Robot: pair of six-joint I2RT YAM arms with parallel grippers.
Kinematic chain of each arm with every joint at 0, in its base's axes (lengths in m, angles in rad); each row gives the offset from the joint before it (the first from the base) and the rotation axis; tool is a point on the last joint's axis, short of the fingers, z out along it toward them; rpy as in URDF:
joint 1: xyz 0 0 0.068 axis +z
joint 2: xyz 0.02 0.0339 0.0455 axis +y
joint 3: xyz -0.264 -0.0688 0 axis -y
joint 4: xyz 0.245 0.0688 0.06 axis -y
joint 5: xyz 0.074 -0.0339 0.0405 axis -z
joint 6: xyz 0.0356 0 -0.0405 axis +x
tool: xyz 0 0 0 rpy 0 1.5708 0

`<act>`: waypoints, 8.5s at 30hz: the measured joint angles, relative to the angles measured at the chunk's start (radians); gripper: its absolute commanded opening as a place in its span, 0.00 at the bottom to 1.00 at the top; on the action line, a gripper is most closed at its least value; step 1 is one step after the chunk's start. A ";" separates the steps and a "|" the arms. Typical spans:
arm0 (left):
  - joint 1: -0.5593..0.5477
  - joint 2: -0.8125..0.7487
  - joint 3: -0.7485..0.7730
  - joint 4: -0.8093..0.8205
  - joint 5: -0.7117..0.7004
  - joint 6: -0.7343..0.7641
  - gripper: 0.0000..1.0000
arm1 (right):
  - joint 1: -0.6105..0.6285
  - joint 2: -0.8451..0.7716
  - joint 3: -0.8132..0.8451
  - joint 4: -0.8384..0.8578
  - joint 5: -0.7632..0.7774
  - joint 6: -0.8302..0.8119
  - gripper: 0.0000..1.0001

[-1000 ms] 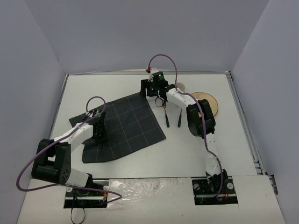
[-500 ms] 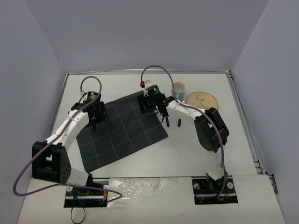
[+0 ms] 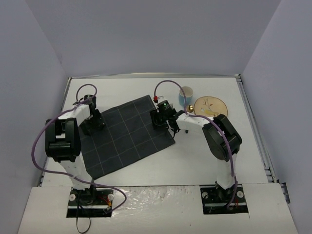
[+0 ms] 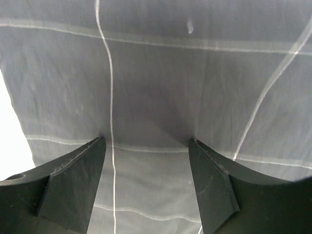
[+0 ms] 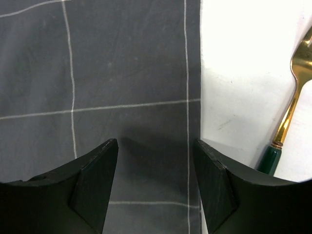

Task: Set the dinner table for one person

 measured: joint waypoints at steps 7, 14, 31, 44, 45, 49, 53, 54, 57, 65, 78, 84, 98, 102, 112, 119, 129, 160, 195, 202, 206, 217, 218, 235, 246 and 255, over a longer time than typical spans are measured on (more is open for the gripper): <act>0.073 0.079 0.087 0.000 0.051 -0.018 0.65 | 0.000 0.114 0.102 0.069 0.044 0.001 0.59; 0.104 0.144 0.175 -0.002 0.063 -0.029 0.65 | -0.011 0.238 0.251 0.117 0.070 -0.007 0.59; 0.116 0.234 0.314 -0.005 0.060 -0.014 0.86 | -0.110 0.340 0.449 0.027 0.051 -0.083 0.63; 0.126 -0.088 0.172 0.019 0.109 0.012 0.79 | -0.053 0.008 0.200 0.112 -0.175 0.043 0.64; 0.131 -0.079 0.171 0.025 0.115 0.014 0.79 | -0.047 0.005 0.170 0.137 -0.192 0.063 0.64; 0.150 0.014 0.171 0.061 0.133 0.026 0.76 | -0.039 0.012 0.045 0.185 -0.240 0.127 0.64; 0.163 0.108 0.170 0.082 0.139 0.031 0.74 | -0.046 0.022 -0.064 0.245 -0.249 0.167 0.64; 0.166 0.122 0.166 0.088 0.140 0.031 0.74 | -0.051 0.021 -0.095 0.278 -0.255 0.177 0.63; 0.171 0.130 0.161 0.102 0.137 0.031 0.73 | -0.068 0.011 -0.151 0.368 -0.264 0.199 0.63; 0.182 0.133 0.158 0.117 0.127 0.031 0.73 | -0.123 -0.017 -0.265 0.526 -0.279 0.229 0.63; 0.180 0.111 0.162 0.097 0.163 0.027 0.86 | -0.118 -0.081 -0.230 0.329 -0.232 0.144 0.65; 0.141 -0.068 0.144 0.042 0.186 0.027 0.86 | -0.080 -0.082 -0.036 0.196 -0.235 0.084 0.67; 0.010 -0.455 -0.415 0.048 0.245 -0.052 0.72 | -0.059 0.207 0.370 0.154 -0.286 -0.022 0.70; -0.004 -0.469 -0.486 0.082 0.253 -0.102 0.67 | -0.059 0.308 0.409 0.146 -0.298 -0.046 0.70; -0.004 -0.482 -0.517 0.131 0.242 -0.163 0.63 | -0.089 0.369 0.427 0.196 -0.322 -0.062 0.71; -0.002 -0.505 -0.526 0.133 0.244 -0.180 0.70 | -0.106 0.369 0.428 0.197 -0.326 -0.064 0.72; -0.003 -0.452 -0.137 0.090 0.273 -0.105 0.73 | -0.107 0.291 0.455 0.171 -0.349 -0.050 0.83; -0.115 0.531 0.561 0.909 0.717 -0.268 0.63 | -0.055 -0.083 -0.173 0.381 -0.342 0.094 0.83; -0.106 0.637 0.677 0.921 0.734 -0.261 0.90 | -0.052 -0.086 -0.213 0.357 -0.297 0.037 0.86; -0.109 0.411 0.708 0.630 0.642 -0.119 0.97 | -0.063 -0.252 -0.156 0.277 -0.239 -0.005 0.89; -0.118 0.228 0.725 0.408 0.501 -0.008 0.97 | -0.107 -0.419 -0.190 0.267 -0.152 -0.004 0.92; -0.128 -0.321 0.443 0.014 0.158 0.146 0.97 | -0.232 -0.891 -0.458 0.127 0.238 0.094 1.00; -0.127 -0.363 0.386 -0.006 0.134 0.156 0.97 | -0.263 -0.917 -0.475 0.106 0.247 0.112 1.00; -0.135 -0.787 -0.160 -0.054 0.043 0.221 0.97 | -0.793 -0.928 -0.648 0.035 0.056 0.366 1.00; -0.160 -0.807 -0.222 -0.051 0.012 0.234 0.97 | -0.945 -0.662 -0.691 0.237 -0.156 0.502 0.96; -0.160 -0.804 -0.222 -0.047 -0.007 0.242 0.97 | -0.956 -0.449 -0.713 0.474 -0.252 0.596 0.83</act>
